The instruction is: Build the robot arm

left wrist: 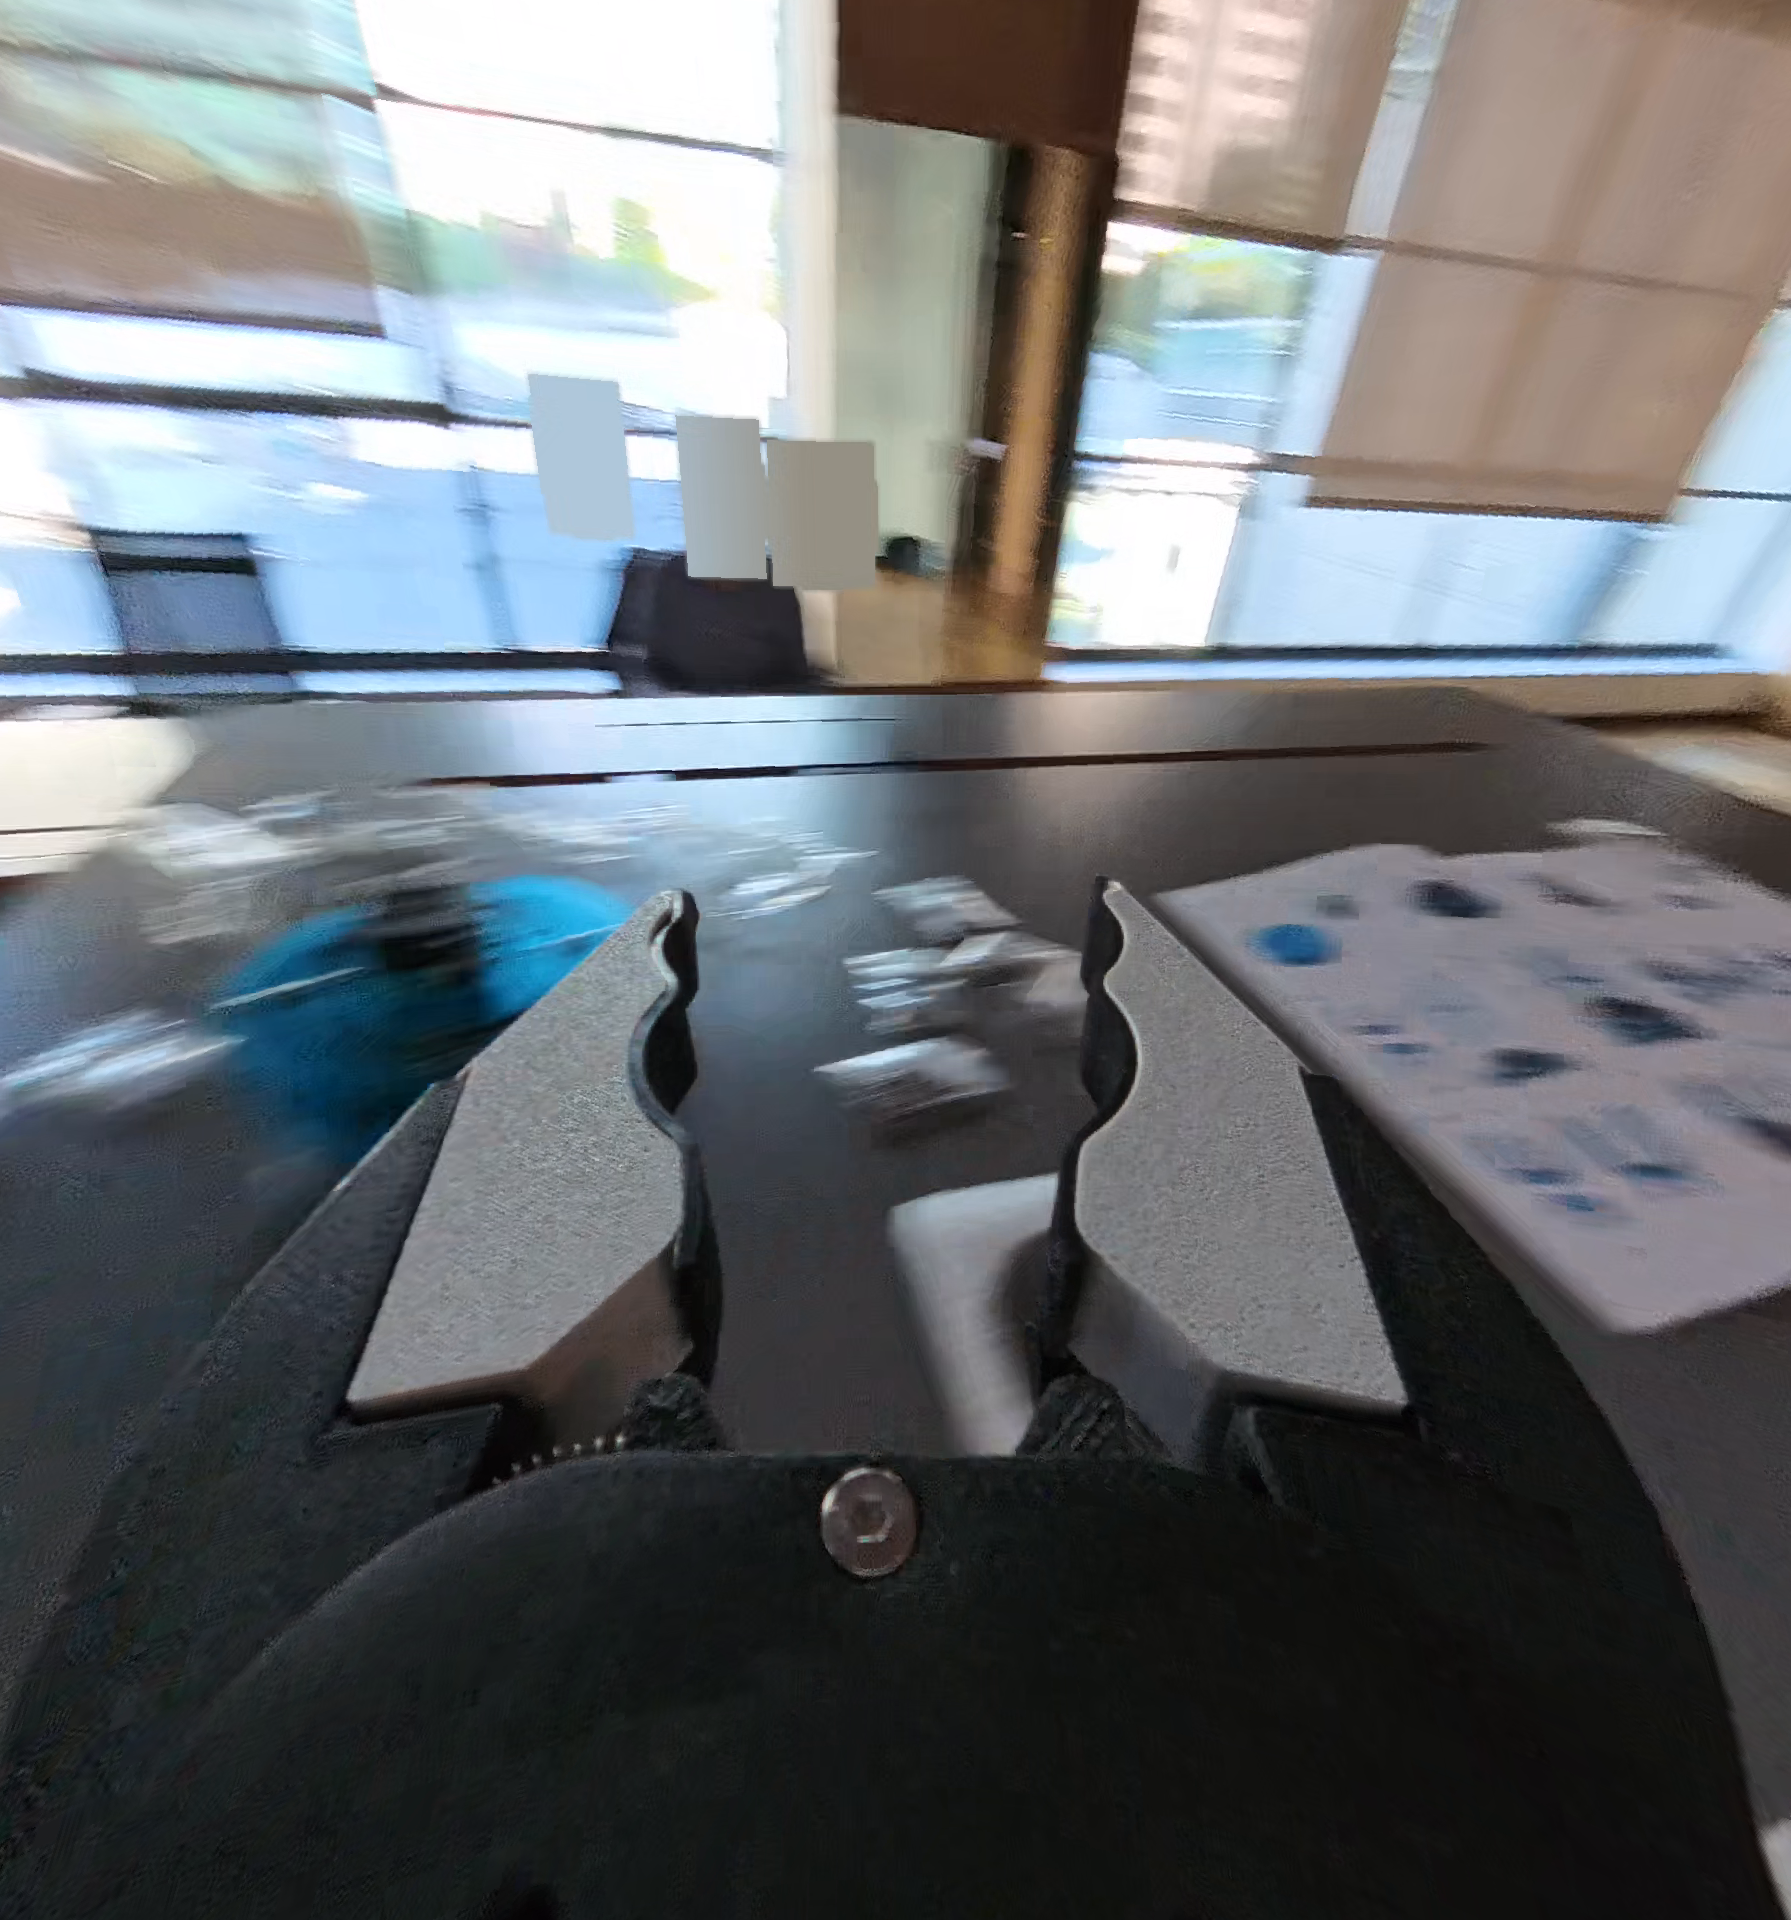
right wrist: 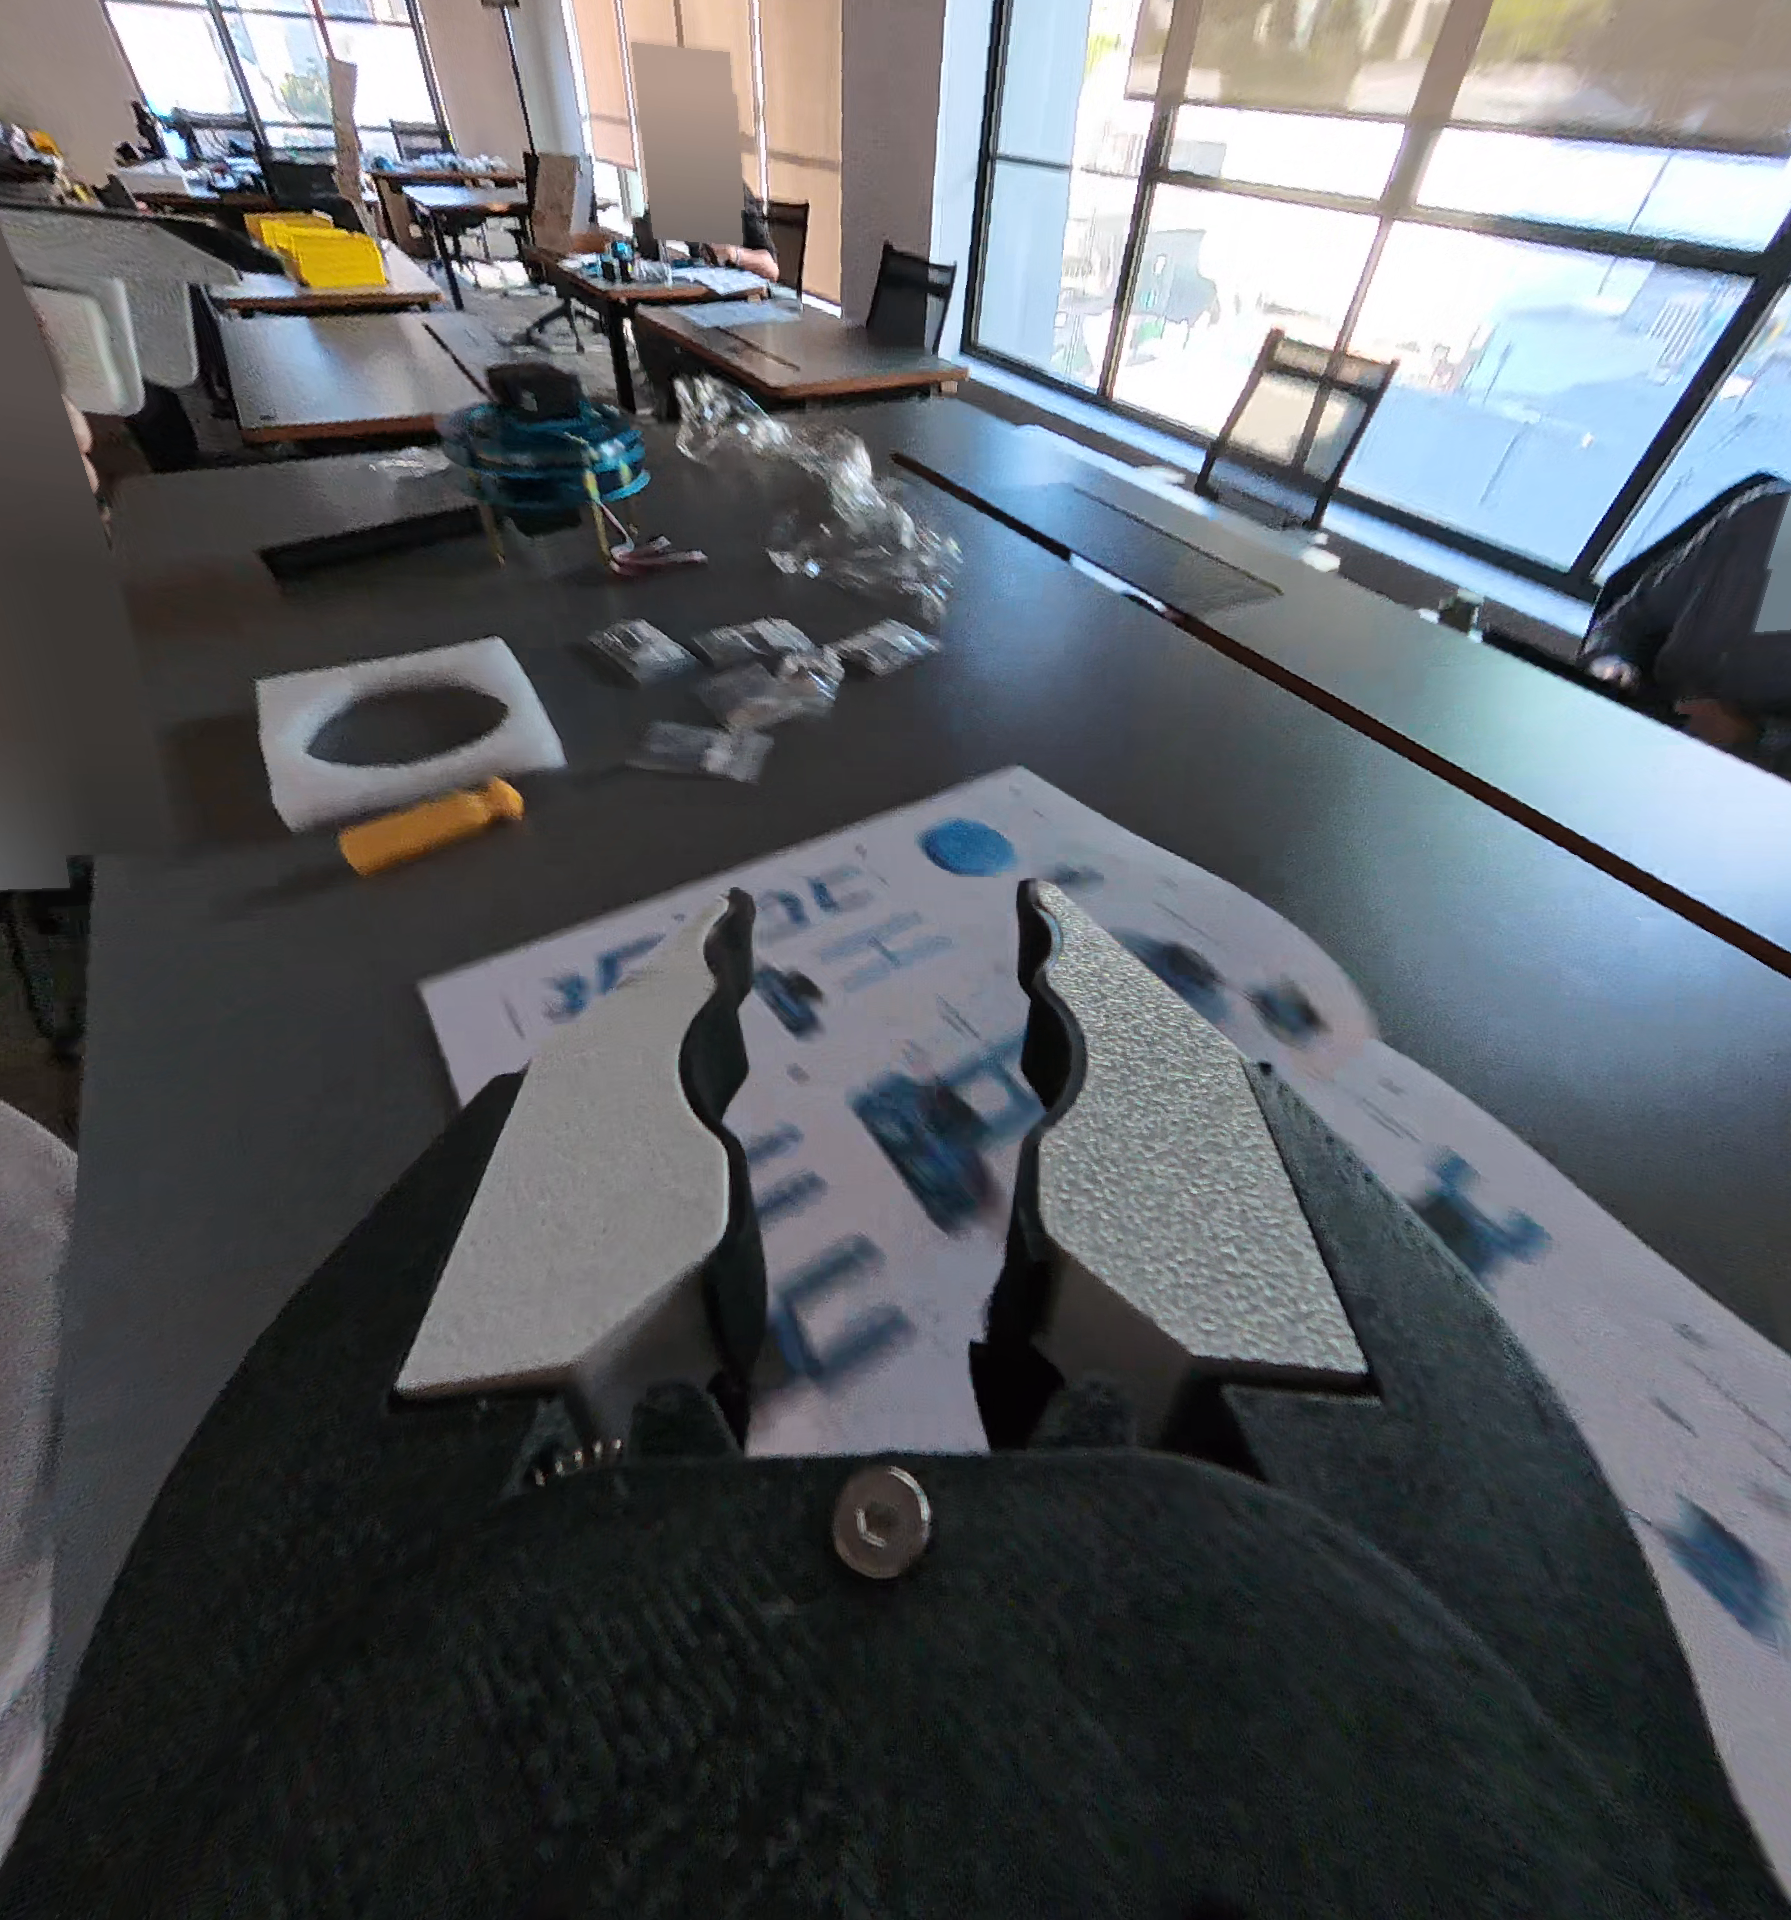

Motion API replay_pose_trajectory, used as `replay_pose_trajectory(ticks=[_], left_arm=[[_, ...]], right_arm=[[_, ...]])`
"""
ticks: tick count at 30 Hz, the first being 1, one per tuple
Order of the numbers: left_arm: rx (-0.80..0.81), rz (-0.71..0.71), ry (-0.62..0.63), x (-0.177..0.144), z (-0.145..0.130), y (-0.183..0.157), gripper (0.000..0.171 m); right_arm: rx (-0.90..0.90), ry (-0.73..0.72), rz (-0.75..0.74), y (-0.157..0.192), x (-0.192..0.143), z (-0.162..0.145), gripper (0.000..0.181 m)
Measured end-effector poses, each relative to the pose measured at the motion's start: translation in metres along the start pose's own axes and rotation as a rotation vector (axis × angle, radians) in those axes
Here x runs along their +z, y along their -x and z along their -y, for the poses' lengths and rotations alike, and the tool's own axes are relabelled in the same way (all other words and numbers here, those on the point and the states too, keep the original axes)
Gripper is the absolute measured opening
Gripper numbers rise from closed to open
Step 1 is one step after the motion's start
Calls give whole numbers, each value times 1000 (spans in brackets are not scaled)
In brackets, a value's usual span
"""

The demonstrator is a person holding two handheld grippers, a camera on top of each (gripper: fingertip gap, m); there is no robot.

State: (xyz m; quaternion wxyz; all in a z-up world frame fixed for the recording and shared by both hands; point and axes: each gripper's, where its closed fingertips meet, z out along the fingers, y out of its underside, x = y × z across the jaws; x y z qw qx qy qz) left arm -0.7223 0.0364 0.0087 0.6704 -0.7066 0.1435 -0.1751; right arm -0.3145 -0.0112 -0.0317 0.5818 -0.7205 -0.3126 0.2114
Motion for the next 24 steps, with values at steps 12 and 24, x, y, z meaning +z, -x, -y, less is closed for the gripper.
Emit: replay_pose_trajectory(ticks=[12,24], left_arm=[[-59,-48,-85,-56,-14,228,72],[-100,-266,47,-62,-25,215,67]], right_arm=[[157,-115,-68,144,200,41,48],[173,-243,-177,141,185,36,42]])
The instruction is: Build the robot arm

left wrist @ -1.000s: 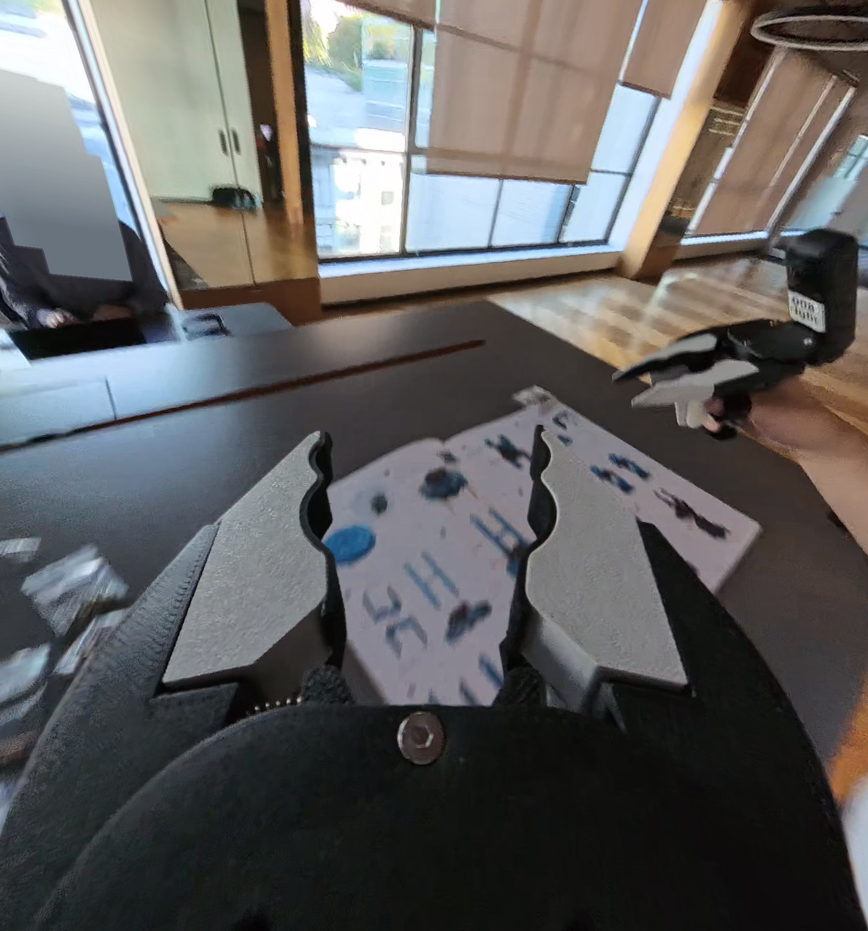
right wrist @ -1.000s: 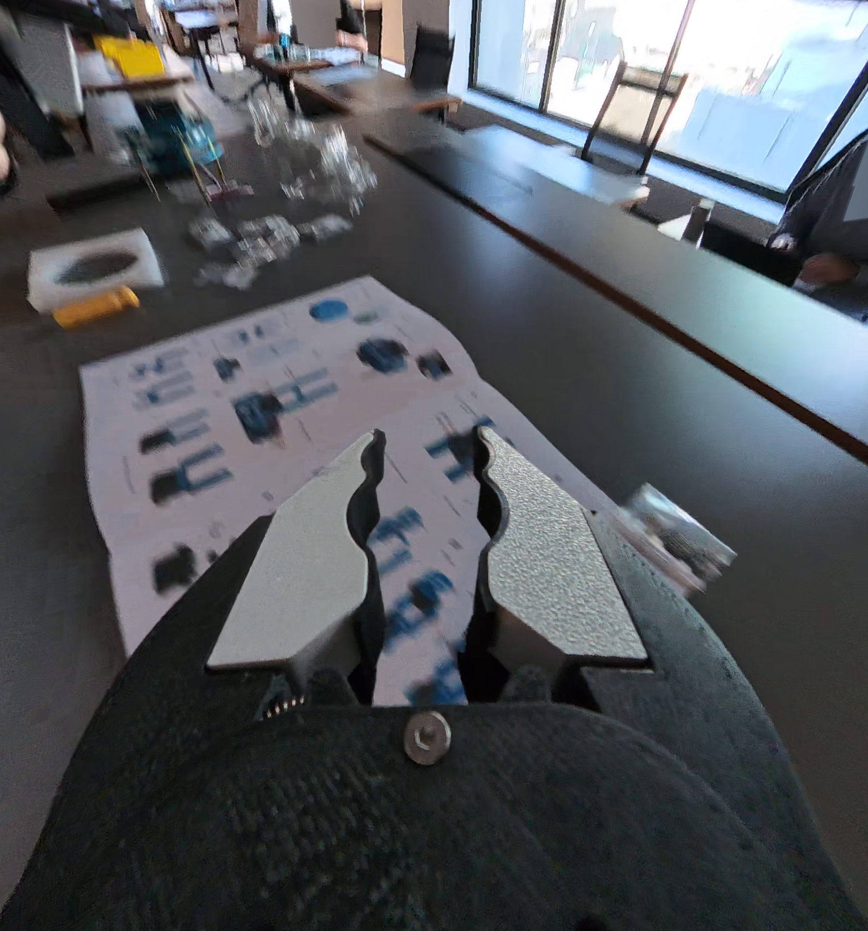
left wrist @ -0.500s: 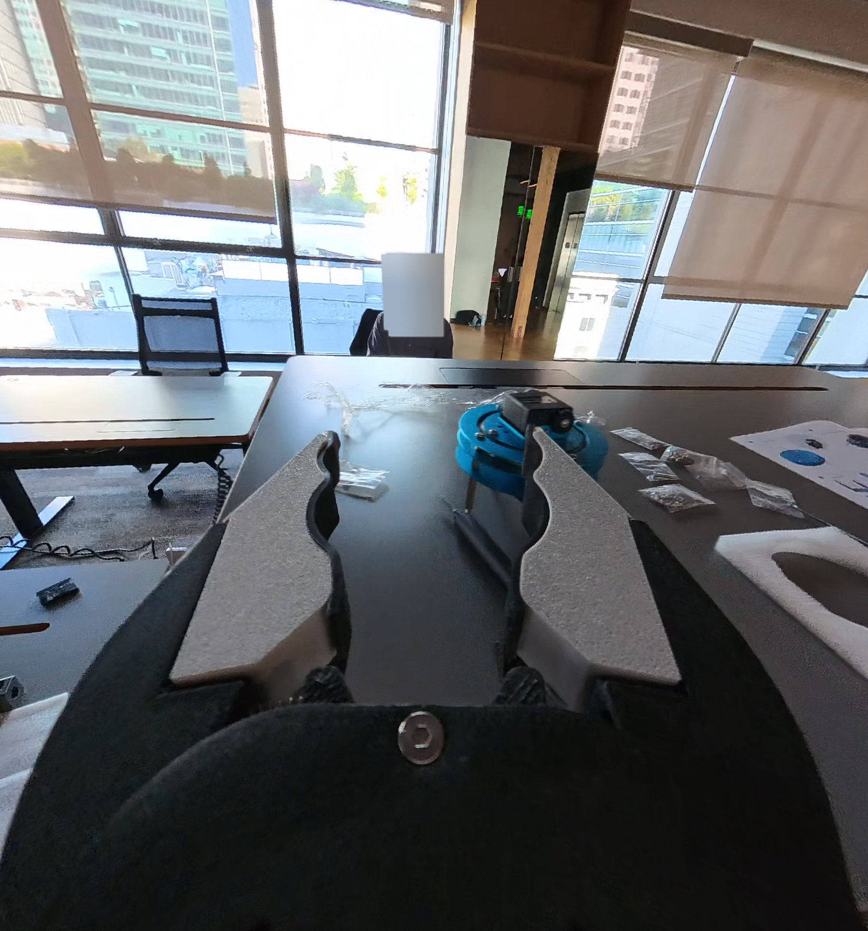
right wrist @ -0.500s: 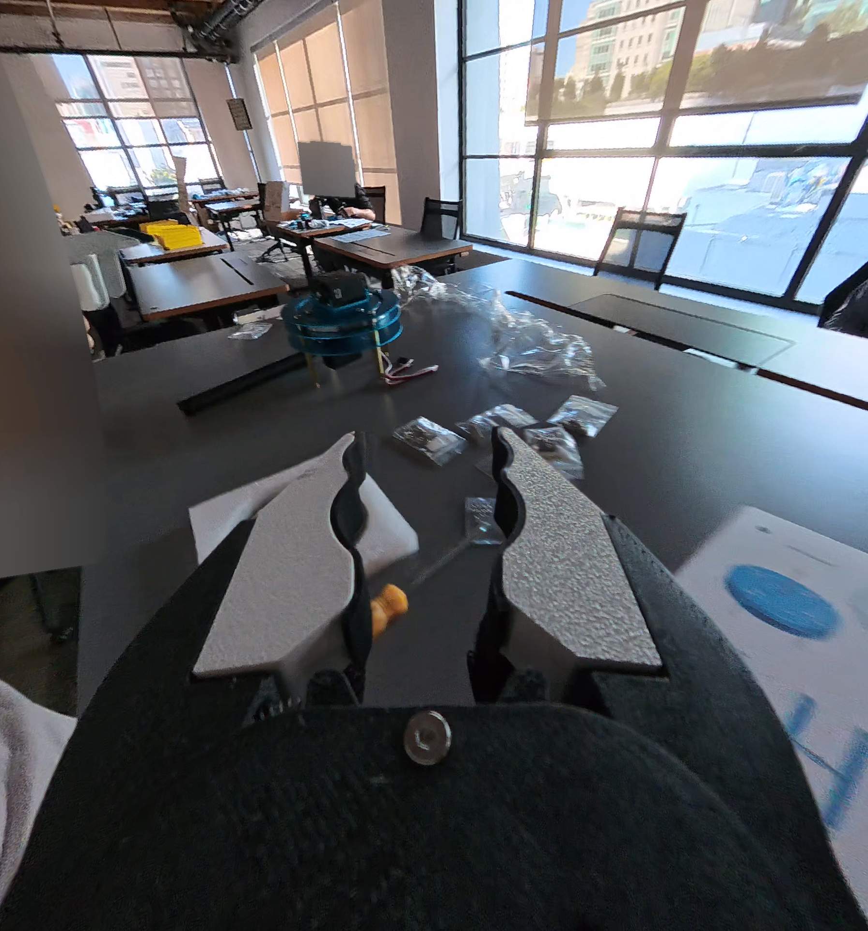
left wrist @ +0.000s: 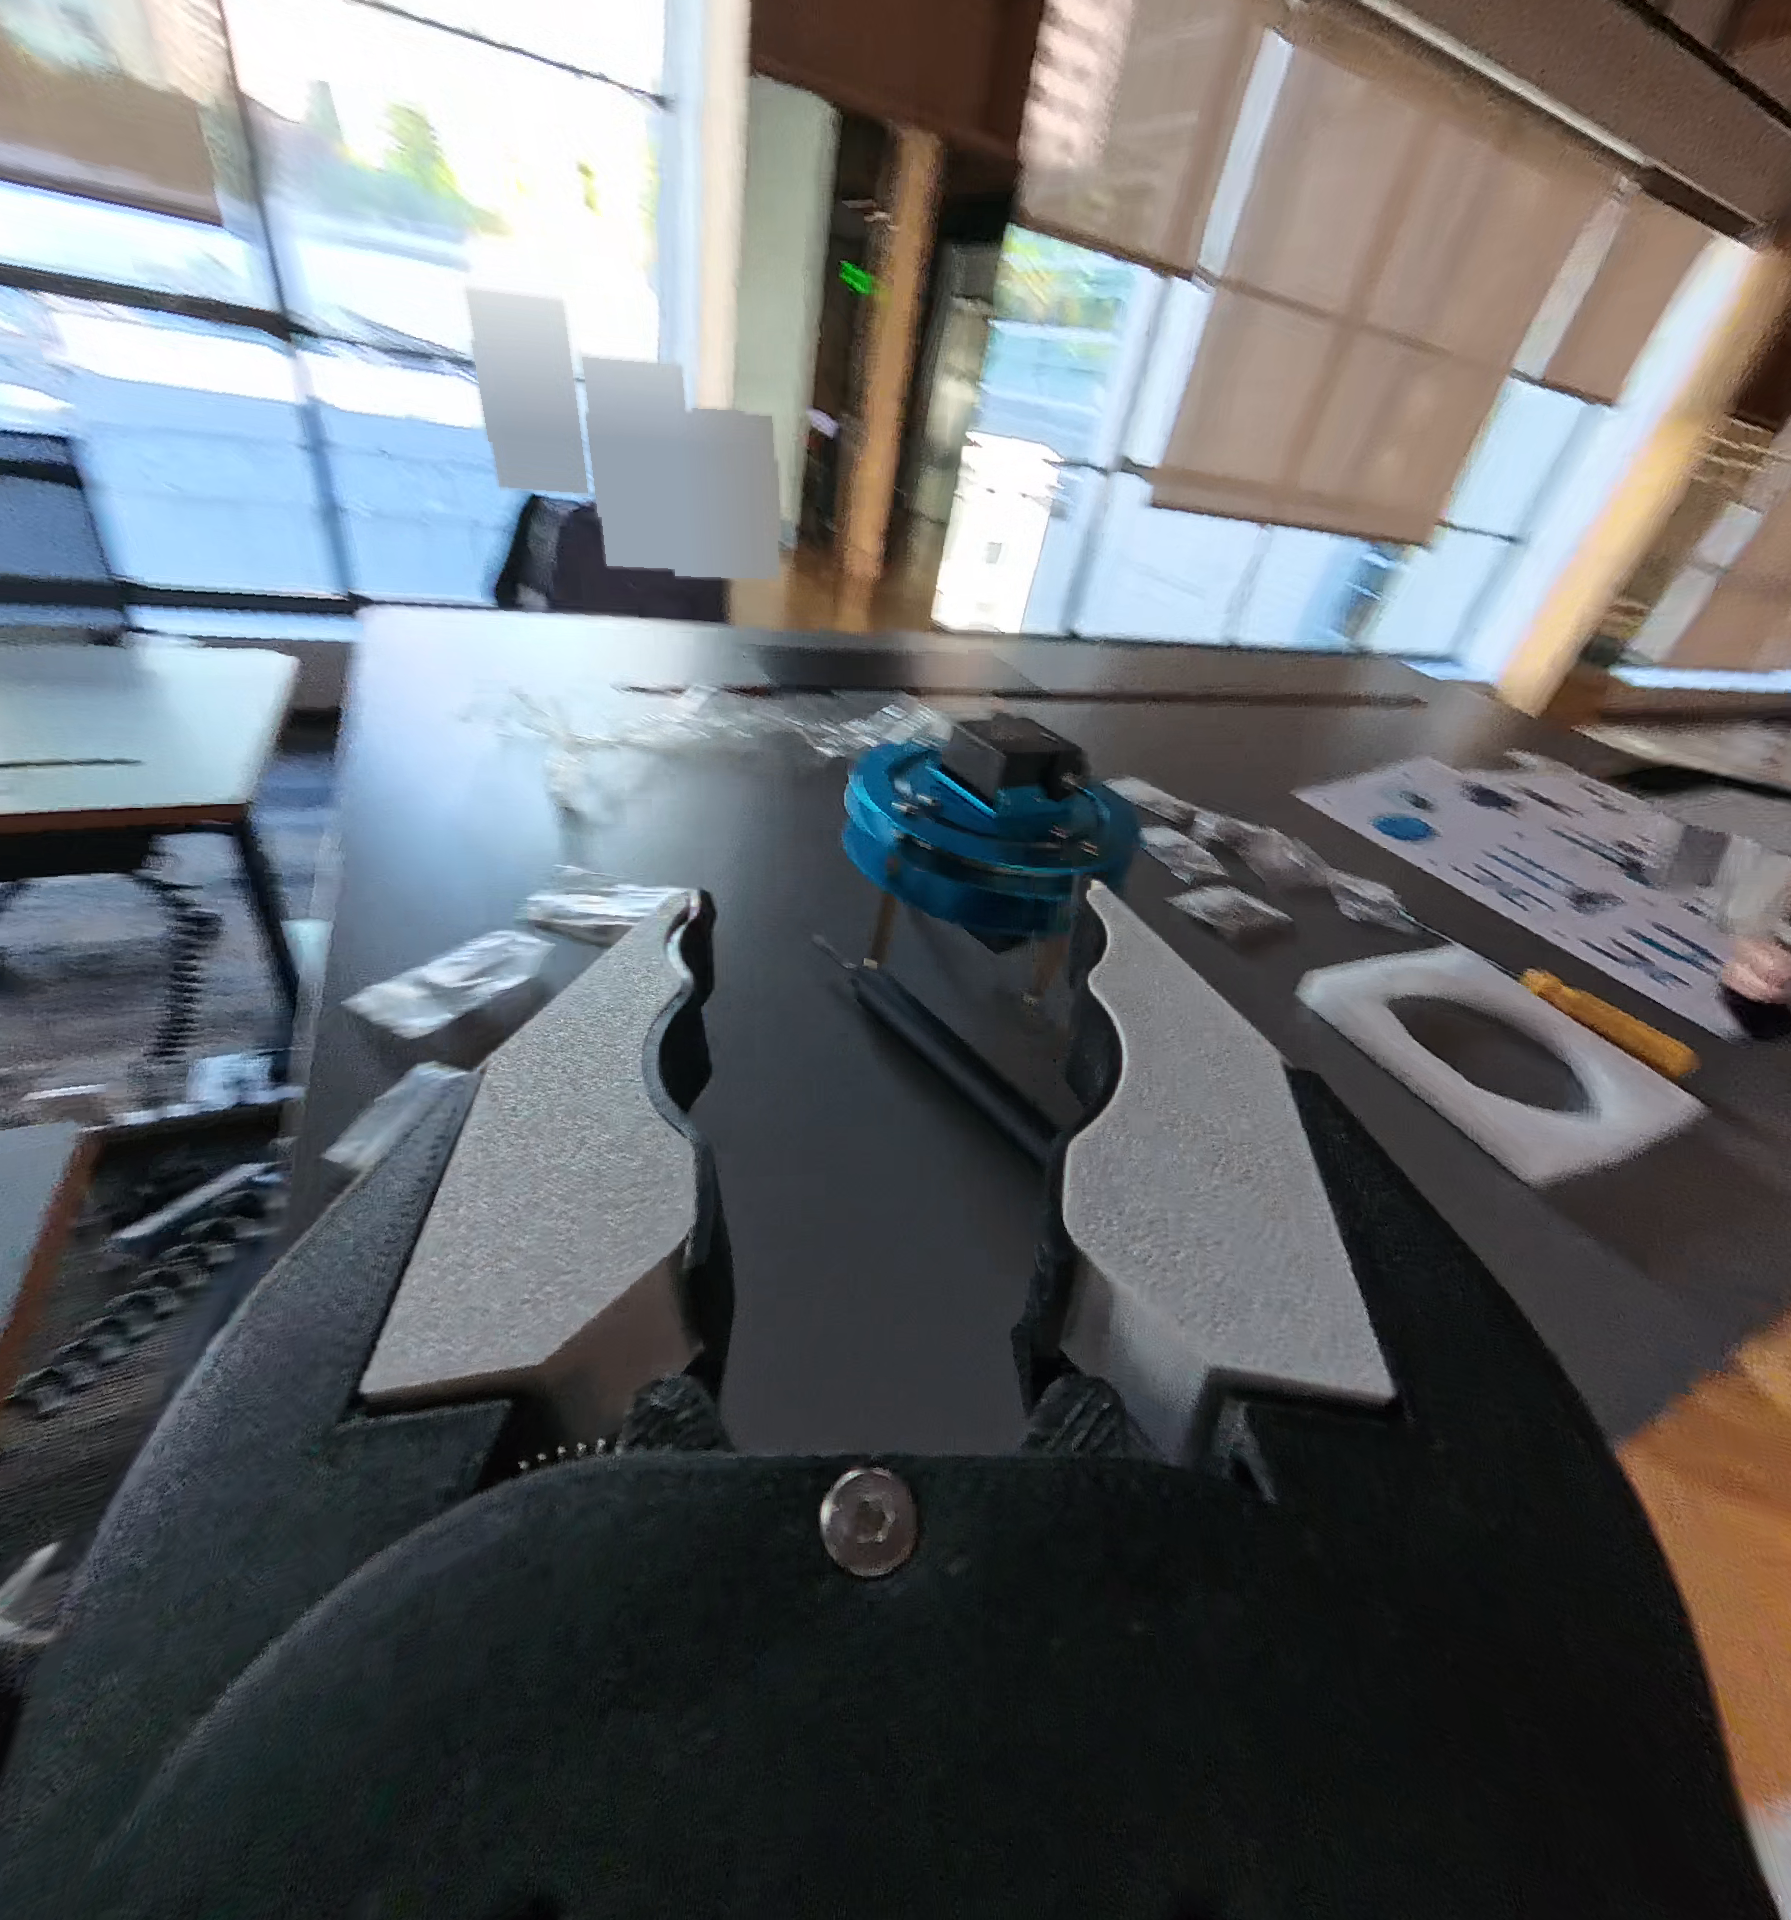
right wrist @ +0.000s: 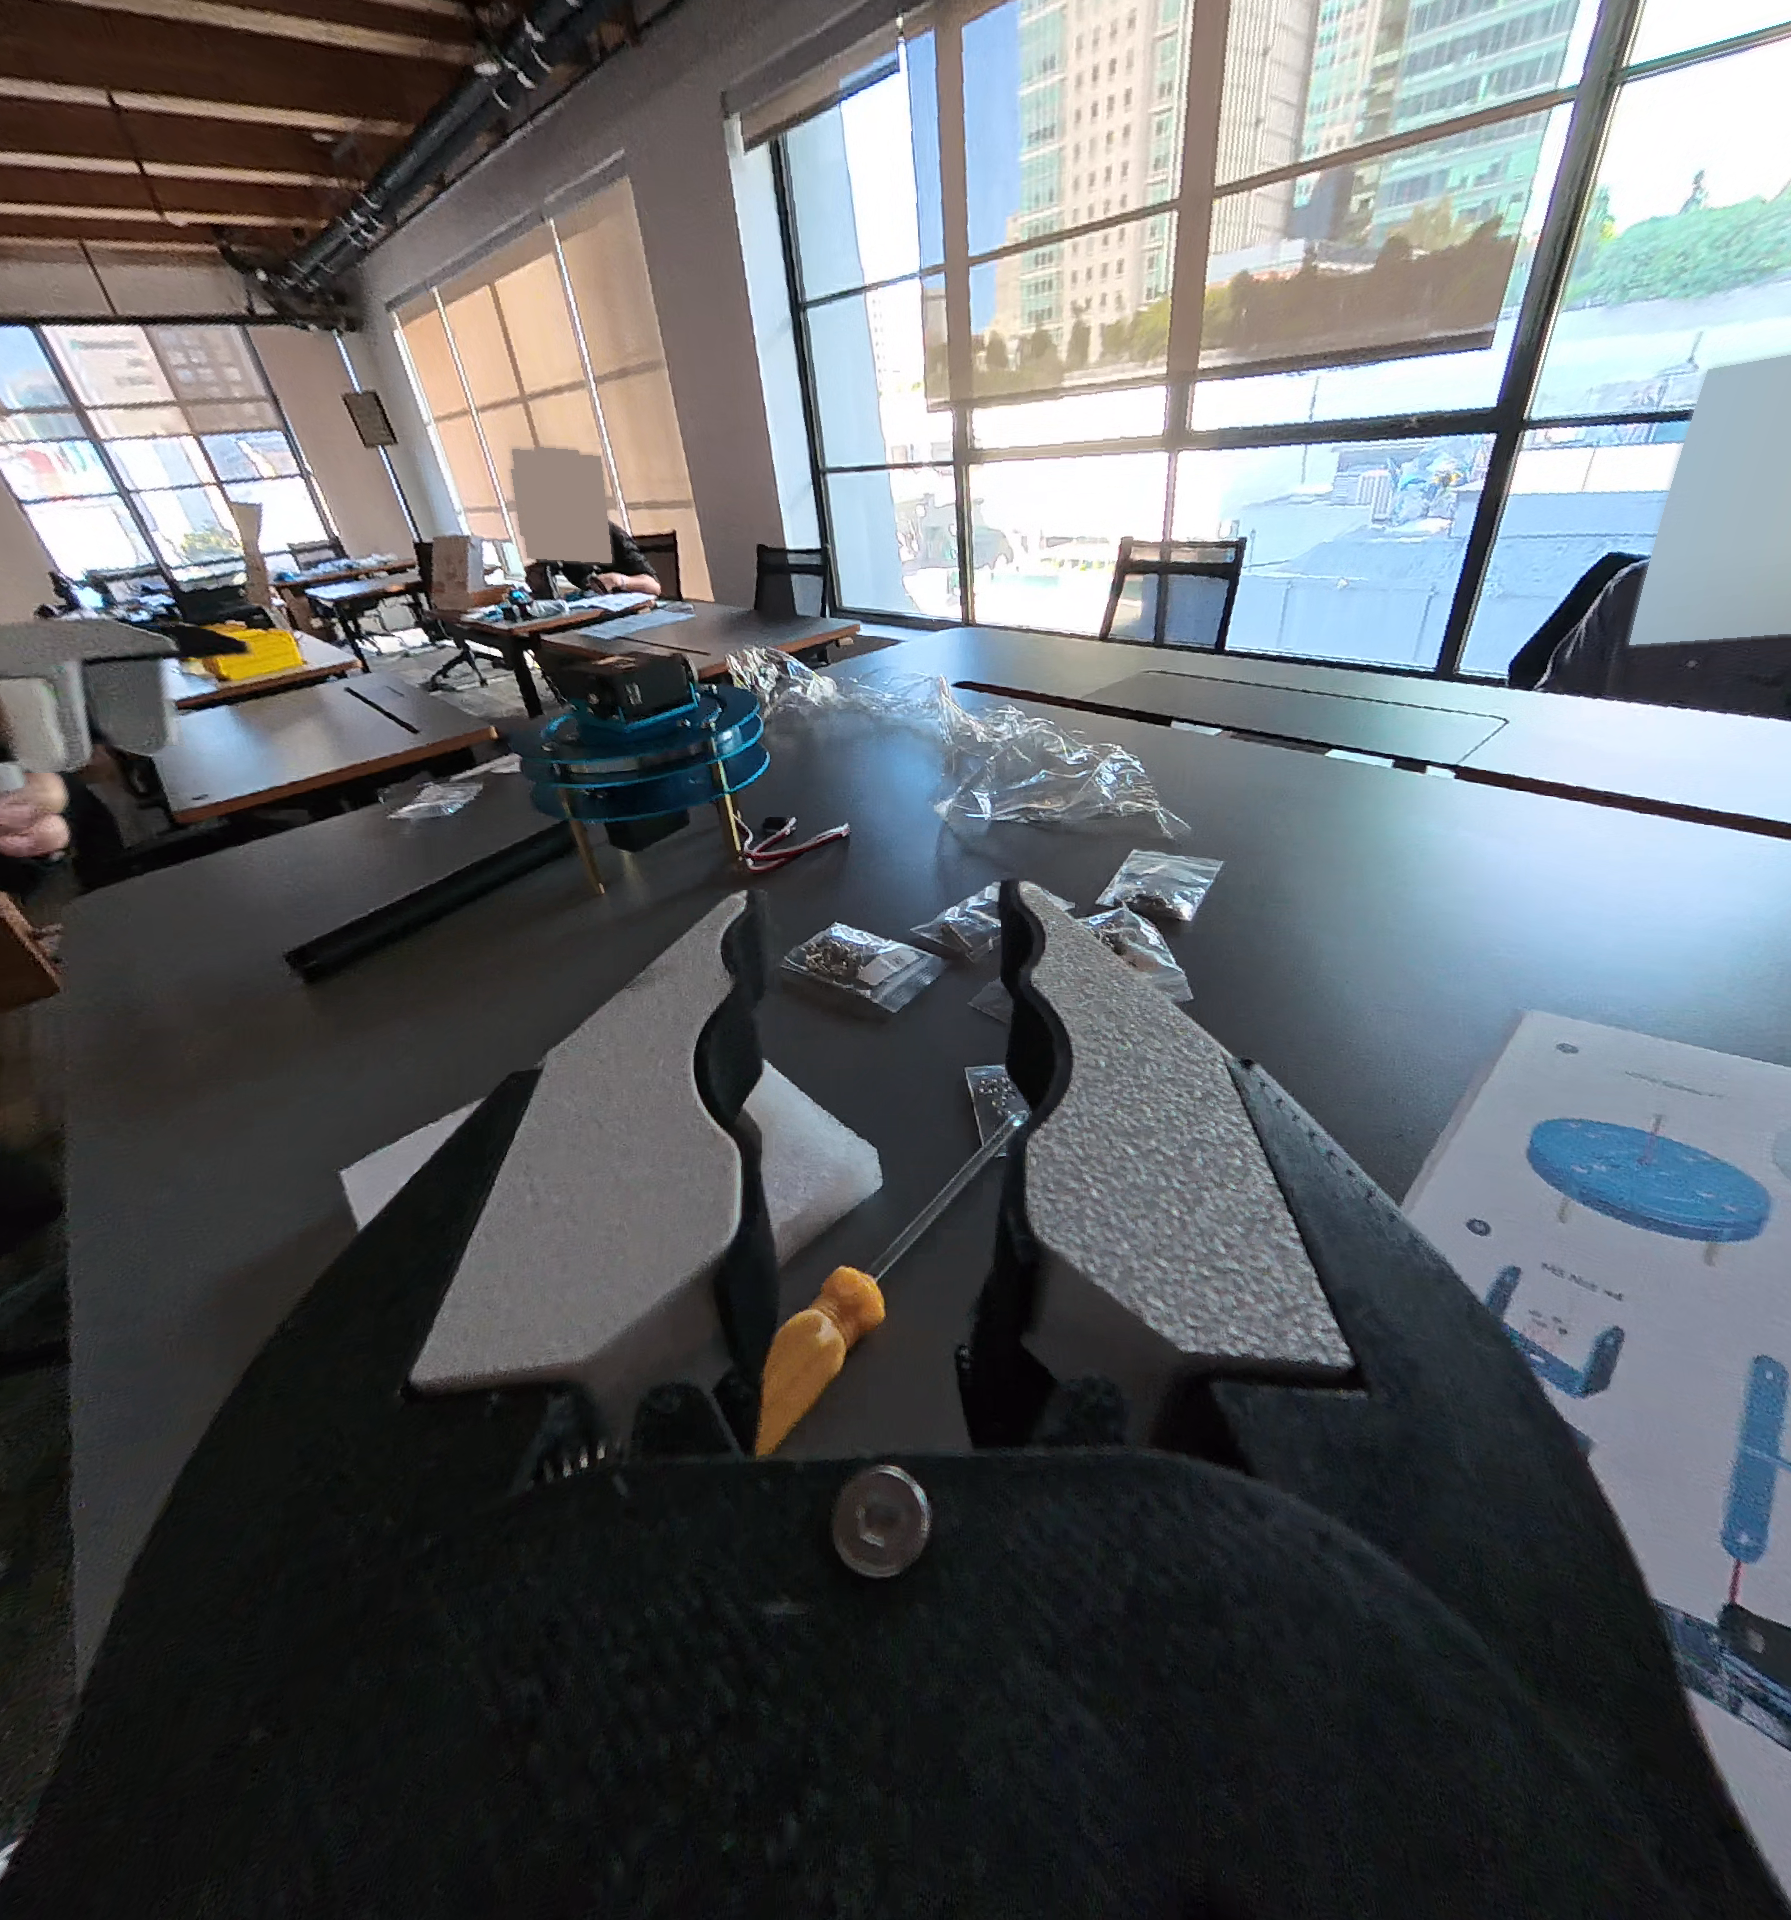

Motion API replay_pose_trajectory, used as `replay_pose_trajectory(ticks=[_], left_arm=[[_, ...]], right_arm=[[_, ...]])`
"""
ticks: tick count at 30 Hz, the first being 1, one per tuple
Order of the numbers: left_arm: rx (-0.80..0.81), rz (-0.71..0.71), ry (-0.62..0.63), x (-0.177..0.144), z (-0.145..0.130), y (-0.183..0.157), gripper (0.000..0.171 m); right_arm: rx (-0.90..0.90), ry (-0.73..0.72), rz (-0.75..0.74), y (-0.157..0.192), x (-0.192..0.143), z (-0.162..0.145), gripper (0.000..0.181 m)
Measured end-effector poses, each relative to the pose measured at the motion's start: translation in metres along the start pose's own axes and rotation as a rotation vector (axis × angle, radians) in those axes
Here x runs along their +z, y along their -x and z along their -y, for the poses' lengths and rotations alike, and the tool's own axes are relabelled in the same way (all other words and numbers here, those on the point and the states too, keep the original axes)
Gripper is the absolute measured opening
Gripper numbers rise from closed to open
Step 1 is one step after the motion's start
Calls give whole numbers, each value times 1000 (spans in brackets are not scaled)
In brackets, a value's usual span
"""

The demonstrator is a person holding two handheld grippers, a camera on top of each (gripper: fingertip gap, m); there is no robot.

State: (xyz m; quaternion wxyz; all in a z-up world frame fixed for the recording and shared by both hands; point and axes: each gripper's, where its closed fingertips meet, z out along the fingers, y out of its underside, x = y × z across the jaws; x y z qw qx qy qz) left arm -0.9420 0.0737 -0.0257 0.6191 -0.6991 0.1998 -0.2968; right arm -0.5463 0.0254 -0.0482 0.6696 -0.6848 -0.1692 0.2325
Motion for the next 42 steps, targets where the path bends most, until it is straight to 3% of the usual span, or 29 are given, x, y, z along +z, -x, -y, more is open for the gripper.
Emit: replay_pose_trajectory(ticks=[2,5,9,13,19,21,23,27,30,35,39,42], left_arm=[[-13,-200,115,16,-4,-10,68],[54,-427,246,39,-3,0,78],[122,-681,374,81,-2,23,80],[222,-932,454,121,-8,37,80],[399,-1242,584,152,-39,27,98],[407,-1317,616,159,-48,18,107],[389,-1379,647,162,-56,10,109],[382,-1460,608,161,-59,-5,104],[369,-1464,581,160,-60,-8,105],[302,-1457,576,149,-58,-12,104],[311,-1489,567,127,-60,-15,105],[289,-1597,555,100,-62,-25,100]], right_arm=[[40,-6,-3,5,2,1,44],[128,23,62,42,18,-1,49],[131,255,55,97,60,-27,40],[239,246,36,141,112,-28,50],[116,244,-174,149,181,-47,73],[173,313,-270,143,193,-62,76],[240,372,-267,147,204,-74,82],[102,391,-334,147,223,-75,82],[6,453,-416,138,225,-77,69],[79,547,-330,134,209,-75,57],[76,608,-402,111,182,-72,47],[64,602,-512,83,164,-69,37]])
